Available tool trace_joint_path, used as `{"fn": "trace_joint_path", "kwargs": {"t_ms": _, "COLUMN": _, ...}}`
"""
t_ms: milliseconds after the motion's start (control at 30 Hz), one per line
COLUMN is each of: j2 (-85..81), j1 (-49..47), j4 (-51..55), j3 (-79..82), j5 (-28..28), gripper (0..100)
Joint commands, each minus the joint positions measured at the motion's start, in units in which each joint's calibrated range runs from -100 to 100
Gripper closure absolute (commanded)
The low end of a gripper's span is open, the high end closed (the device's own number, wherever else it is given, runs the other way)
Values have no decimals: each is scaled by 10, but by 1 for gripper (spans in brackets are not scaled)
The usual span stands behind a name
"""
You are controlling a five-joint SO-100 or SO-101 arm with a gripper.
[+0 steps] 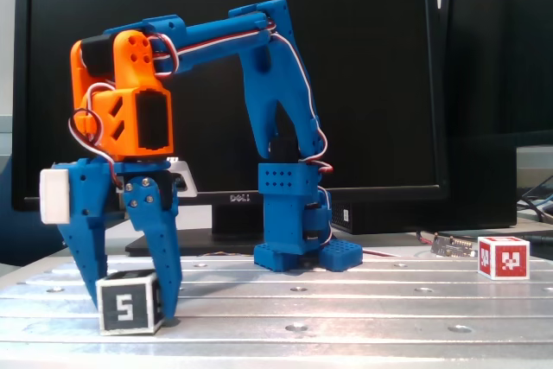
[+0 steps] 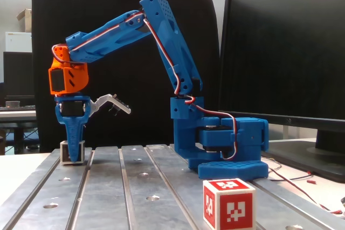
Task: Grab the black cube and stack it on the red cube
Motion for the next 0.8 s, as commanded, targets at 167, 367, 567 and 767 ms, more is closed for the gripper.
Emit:
{"fn": "trace_joint_path", "kwargs": {"t_ms": 167, "j2": -11, "j1": -2, "j4": 6, "j3": -2, "j5": 2, "gripper": 82}}
{"fn": "trace_joint_path", "kwargs": {"t_ms": 367, "j2": -11, "j1": -3, "j4": 6, "j3": -8, "j5": -1, "gripper": 81}}
{"fn": "trace_joint_path", "kwargs": {"t_ms": 567, "j2": -13, "j1": -3, "j4": 6, "j3": -12, "j5": -2, "gripper": 81}}
{"fn": "trace_joint_path", "kwargs": {"t_ms": 767, "j2": -33, "j1": -11, "j4": 36, "j3": -38, "j5": -2, "gripper": 82}}
